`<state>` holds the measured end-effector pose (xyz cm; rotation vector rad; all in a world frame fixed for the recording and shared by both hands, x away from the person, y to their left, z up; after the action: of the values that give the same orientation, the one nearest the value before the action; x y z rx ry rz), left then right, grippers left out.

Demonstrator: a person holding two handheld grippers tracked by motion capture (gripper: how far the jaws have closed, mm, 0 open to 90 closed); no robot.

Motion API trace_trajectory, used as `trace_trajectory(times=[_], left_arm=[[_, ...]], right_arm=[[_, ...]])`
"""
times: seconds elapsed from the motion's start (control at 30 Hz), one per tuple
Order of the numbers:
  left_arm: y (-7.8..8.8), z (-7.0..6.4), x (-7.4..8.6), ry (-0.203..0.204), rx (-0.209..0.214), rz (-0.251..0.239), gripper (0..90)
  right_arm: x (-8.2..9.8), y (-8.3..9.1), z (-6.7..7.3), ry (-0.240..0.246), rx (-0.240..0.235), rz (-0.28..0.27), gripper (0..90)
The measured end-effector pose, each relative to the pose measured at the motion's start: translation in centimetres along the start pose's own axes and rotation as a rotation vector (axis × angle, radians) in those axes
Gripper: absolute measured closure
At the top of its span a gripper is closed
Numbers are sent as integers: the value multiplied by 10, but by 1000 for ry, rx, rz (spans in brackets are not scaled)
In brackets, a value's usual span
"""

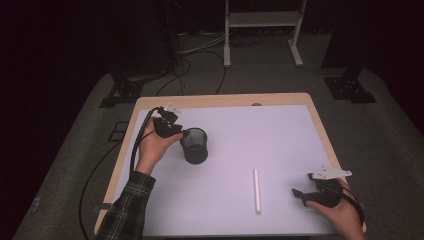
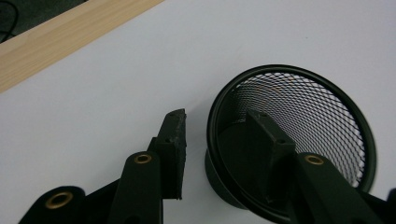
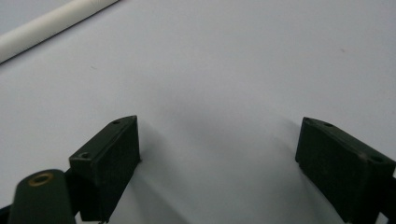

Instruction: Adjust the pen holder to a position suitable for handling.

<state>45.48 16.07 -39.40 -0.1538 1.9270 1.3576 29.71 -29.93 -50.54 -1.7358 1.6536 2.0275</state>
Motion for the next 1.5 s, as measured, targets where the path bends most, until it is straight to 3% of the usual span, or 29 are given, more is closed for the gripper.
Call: trace_trajectory(times=[0.37, 0.87, 1.2, 1.5], left_arm=[[-21, 1, 0, -5, -18, 51, 639], [-33, 0, 3, -12, -31, 105, 763], [-34, 1, 3, -4, -18, 127, 808], [-30, -6, 1, 12, 28, 119, 835]], right_arm=[[0, 0, 0, 0, 0, 0, 126], [0, 0, 0, 0, 0, 0, 127], [0, 0, 0, 0, 0, 0, 127], [0, 0, 0, 0, 0, 0, 127]])
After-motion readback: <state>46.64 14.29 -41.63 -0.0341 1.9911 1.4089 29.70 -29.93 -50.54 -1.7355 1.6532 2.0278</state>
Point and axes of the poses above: each handheld gripper's, and its own axes: y roughly backward along the jaws, x roughly out of its underside, z roughly to its left, the point moved 3 cm from there along -y, roughly forward along the jaws, and after that the axes turned 14 degrees about y, right-handed, at the moved point
